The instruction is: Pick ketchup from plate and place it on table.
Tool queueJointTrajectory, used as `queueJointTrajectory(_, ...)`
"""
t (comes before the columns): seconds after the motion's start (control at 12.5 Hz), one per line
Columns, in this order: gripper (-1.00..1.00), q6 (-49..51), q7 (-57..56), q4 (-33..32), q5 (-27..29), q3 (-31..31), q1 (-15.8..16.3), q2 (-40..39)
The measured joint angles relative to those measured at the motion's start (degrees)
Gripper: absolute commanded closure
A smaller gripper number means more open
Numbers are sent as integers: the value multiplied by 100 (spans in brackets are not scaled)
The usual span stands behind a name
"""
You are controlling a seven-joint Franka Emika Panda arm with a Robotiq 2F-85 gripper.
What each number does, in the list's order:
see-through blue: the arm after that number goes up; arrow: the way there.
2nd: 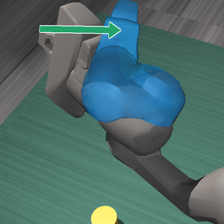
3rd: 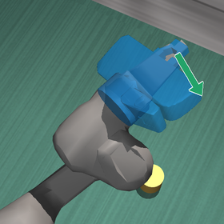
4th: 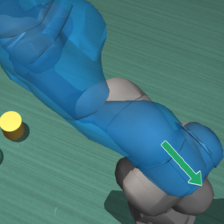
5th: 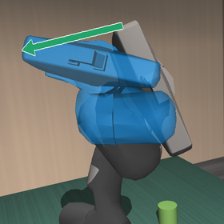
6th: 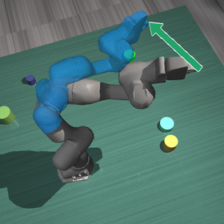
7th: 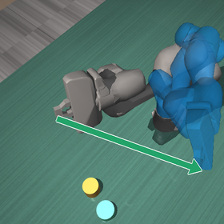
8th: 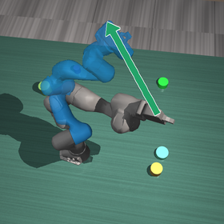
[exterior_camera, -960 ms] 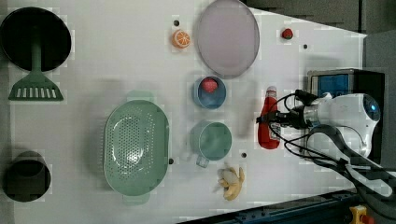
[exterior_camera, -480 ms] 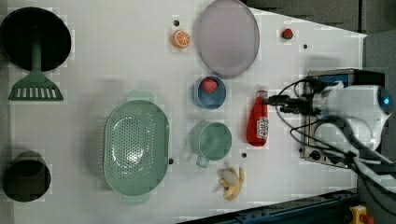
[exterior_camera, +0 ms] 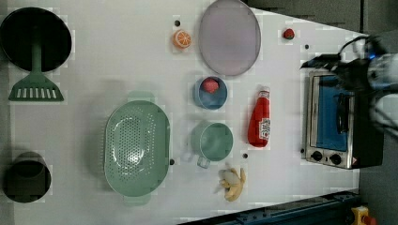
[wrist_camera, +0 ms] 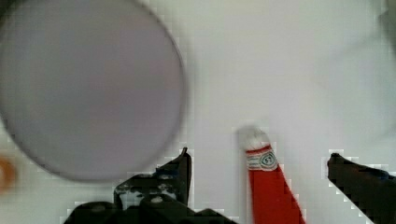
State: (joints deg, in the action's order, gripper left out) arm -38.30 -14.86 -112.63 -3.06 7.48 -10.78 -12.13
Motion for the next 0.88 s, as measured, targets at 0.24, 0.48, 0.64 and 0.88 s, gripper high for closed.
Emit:
queueJointTrajectory(0.24, -100, 1411, 671, 1046, 23, 140, 24, 112)
queueJointTrajectory(0.48, -100, 2351, 954, 2109, 36, 256, 41, 115)
queueJointTrajectory(0.64, -100, 2837, 959, 2540, -9, 263, 55, 206)
queueJointTrajectory(0.88, -100, 3767, 1003, 2921, 24, 248, 27, 268)
